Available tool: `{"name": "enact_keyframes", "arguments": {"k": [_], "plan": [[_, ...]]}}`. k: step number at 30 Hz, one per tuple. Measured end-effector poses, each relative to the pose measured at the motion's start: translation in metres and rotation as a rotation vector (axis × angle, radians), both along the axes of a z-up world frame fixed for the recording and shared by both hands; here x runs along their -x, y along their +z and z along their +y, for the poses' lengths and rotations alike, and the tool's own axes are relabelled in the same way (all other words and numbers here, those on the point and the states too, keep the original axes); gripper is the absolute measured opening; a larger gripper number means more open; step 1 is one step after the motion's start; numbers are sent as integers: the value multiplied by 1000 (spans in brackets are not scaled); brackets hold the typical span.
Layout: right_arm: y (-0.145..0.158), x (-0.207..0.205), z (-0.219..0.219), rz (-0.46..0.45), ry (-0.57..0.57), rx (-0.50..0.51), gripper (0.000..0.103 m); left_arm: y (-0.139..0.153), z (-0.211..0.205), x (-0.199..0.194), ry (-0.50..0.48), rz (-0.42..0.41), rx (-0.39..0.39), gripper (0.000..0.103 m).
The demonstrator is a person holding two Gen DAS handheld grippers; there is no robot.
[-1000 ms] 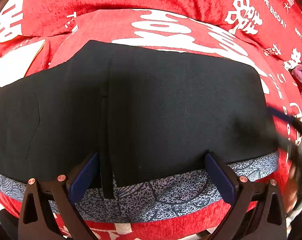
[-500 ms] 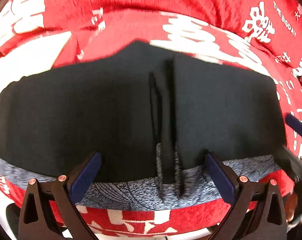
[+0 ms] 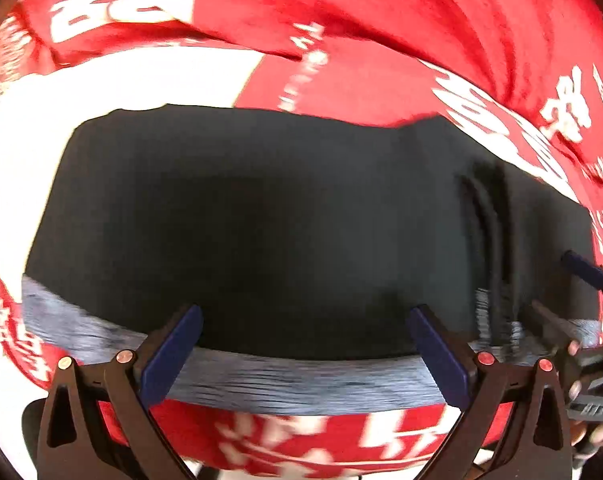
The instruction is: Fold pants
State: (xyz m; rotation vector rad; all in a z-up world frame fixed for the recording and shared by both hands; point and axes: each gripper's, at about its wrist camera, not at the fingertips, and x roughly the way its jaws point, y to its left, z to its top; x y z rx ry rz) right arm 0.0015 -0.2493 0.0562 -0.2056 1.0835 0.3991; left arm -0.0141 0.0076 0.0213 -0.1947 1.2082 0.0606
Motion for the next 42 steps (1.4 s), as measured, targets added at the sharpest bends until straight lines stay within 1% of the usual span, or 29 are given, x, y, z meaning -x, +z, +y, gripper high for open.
{"name": "enact_keyframes", "arguments": {"k": [2, 3, 4, 5, 6, 8, 9, 10, 11, 13, 14, 15, 16, 17, 18, 19, 22, 24, 27, 30, 31, 33, 34, 35, 36, 38, 39, 40, 42], "plan": [[2, -8, 11, -10, -2, -9, 103, -7, 25, 2, 62, 17, -30, 103], [0, -15, 18, 1, 3, -17, 103, -11, 39, 3, 81, 23, -5, 103], [-6, -22, 26, 28, 13, -18, 103, -8, 48, 7, 78, 2, 61, 103], [-12, -27, 36, 35, 22, 13, 103, -3, 56, 11, 87, -20, 97, 103], [-15, -28, 44, 17, 34, 52, 103, 1, 61, 13, 95, -23, 108, 103], [-19, -27, 68, -24, 90, 121, 103, 11, 69, 19, 140, -44, 50, 103], [-19, -27, 79, -42, 114, 149, 103, 18, 75, 23, 147, -87, 35, 103], [-15, -26, 88, -54, 134, 147, 103, 19, 80, 25, 146, -102, 37, 103], [-10, -26, 94, -59, 152, 110, 103, 16, 86, 26, 152, -100, 33, 103], [-2, -26, 109, -70, 185, 51, 103, -8, 94, 18, 166, -10, 2, 103], [-5, -29, 119, -48, 210, 50, 103, -16, 93, 16, 158, 12, -23, 103], [-15, -34, 130, 10, 238, 76, 103, -12, 86, 20, 132, -14, -65, 103], [-29, -40, 142, 83, 266, 109, 103, -8, 81, 23, 114, -33, -73, 103], [-34, -44, 149, 101, 287, 134, 103, -5, 79, 27, 98, -47, -60, 103], [-27, -46, 153, 61, 309, 116, 103, -2, 78, 31, 90, -56, -33, 103], [-18, -50, 158, 41, 331, 105, 103, -1, 79, 35, 96, -64, -13, 103], [8, -64, 173, 14, 424, -7, 103, 0, 85, 37, 108, -71, 16, 103], [16, -76, 192, 16, 506, -27, 103, 1, 100, 42, 123, -88, 38, 103], [15, -90, 229, 26, 641, -35, 103, 6, 107, 48, 147, -113, 77, 103], [1, -100, 266, 64, 750, -45, 101, 10, 124, 54, 172, -141, 145, 103], [-6, -103, 281, 108, 788, -60, 94, 9, 130, 55, 179, -143, 164, 103], [-21, -108, 304, 205, 853, -66, 83, 8, 146, 60, 197, -157, 203, 103], [-28, -108, 312, 220, 860, -52, 83, 7, 153, 63, 203, -161, 216, 103], [-30, -111, 316, 226, 867, -62, 79, 4, 159, 63, 209, -159, 229, 103], [-30, -112, 319, 245, 878, -71, 73, 1, 169, 62, 208, -158, 270, 103], [-26, -111, 318, 241, 882, -69, 60, -3, 185, 58, 196, -168, 358, 103], [-21, -108, 312, 212, 884, -69, 43, -4, 194, 57, 189, -178, 400, 103], [-16, -105, 307, 187, 889, -72, 34, -3, 202, 55, 173, -197, 429, 103], [-3, -102, 294, 152, 884, -106, 27, 2, 215, 55, 136, -239, 446, 103]]}}
